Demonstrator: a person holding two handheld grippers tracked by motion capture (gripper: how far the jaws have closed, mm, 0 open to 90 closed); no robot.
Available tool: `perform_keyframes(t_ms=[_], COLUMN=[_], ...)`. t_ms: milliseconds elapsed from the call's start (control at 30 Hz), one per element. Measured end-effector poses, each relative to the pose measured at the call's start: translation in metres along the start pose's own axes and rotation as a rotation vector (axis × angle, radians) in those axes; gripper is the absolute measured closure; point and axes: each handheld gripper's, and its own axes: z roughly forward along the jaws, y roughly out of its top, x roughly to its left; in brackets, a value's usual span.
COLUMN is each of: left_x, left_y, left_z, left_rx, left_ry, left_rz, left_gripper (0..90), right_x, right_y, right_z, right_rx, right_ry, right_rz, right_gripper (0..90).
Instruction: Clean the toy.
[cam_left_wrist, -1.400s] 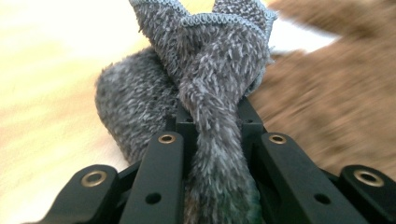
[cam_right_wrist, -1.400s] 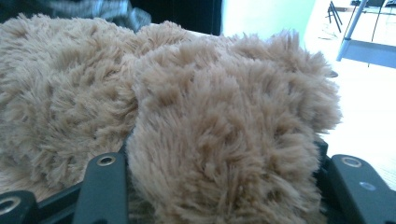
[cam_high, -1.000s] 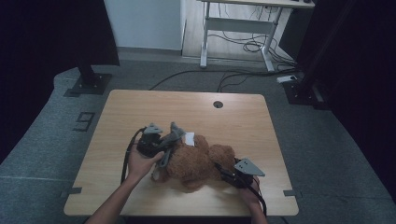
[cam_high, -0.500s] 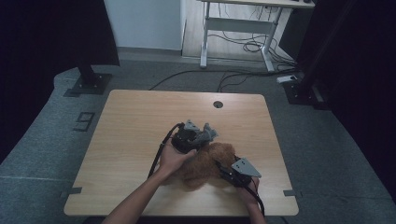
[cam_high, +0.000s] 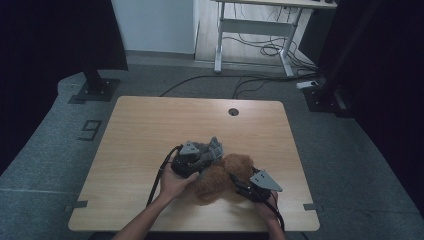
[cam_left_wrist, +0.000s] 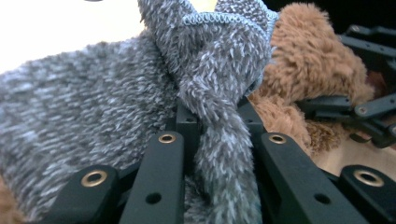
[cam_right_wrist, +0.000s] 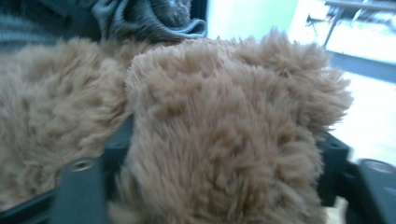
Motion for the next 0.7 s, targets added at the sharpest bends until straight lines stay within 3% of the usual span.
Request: perform_keyframes(t_ms=[100,267,400,533,633,700], left_x=[-0.004,-0.012,-0.015,-0.019,-0.022,-0.023], left_y=[-0.007,-0.019,-0.028,-0.032,-0.035,-0.037], left_z=[-0.005,-0.011,-0.015,-0.018,-0.020,-0.021], left_rx=[-0.019,-0.059,-0.084,-0.094,-0.095,-0.096], left_ry=[-0.022,-0.009,-0.017,-0.028,-0.033,-0.019], left_rz=[-0.001,0.020,0.016,0.016,0.019,0.029], left_gripper=[77.4,77.4,77.6,77.7,77.8,77.8], right_x=[-0.009,-0.013,-0.020,-0.025,-0.020,-0.013], right_y=[0.006,0.019,0.028,0.029,0.024,0.019], right_z=[-0.006,-0.012,-0.011,-0.002,0.010,0.015], right_rx=[0.035,0.062,0.063,0.108,0.184,0.203], right_ry=[0.074,0.119,0.161,0.212,0.277,0.275], right_rz=[0.080,0.096,0.143,0.156,0.144,0.117], right_gripper=[12.9,4.9,1.3,0.0,0.0,3.5])
